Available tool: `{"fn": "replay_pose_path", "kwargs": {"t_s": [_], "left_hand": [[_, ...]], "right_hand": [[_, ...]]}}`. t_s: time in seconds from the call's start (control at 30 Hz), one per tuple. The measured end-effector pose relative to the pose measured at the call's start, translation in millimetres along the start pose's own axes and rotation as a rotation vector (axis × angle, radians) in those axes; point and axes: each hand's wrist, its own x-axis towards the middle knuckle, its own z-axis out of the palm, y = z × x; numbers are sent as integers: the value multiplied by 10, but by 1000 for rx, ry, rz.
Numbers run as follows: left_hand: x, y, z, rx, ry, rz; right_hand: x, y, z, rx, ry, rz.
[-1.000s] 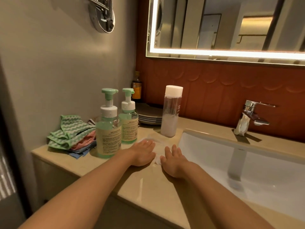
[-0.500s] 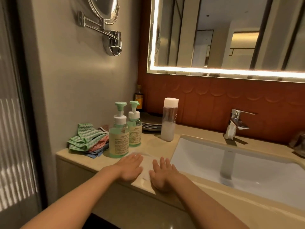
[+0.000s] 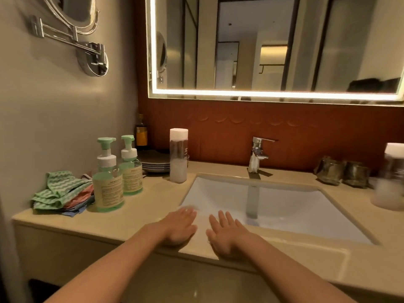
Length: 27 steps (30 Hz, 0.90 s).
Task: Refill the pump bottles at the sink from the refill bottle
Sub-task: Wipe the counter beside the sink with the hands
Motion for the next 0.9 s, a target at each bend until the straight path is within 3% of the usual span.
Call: {"fn": "replay_pose_path", "kwargs": {"t_s": [0.53, 0.9], "left_hand": [[866, 3372, 199, 91, -50, 513], [1467, 3931, 198, 37, -108, 555]], "right_hand": [[-1951, 2804, 302, 87, -18, 545], [-1910, 3456, 262, 145, 14, 645]]}}
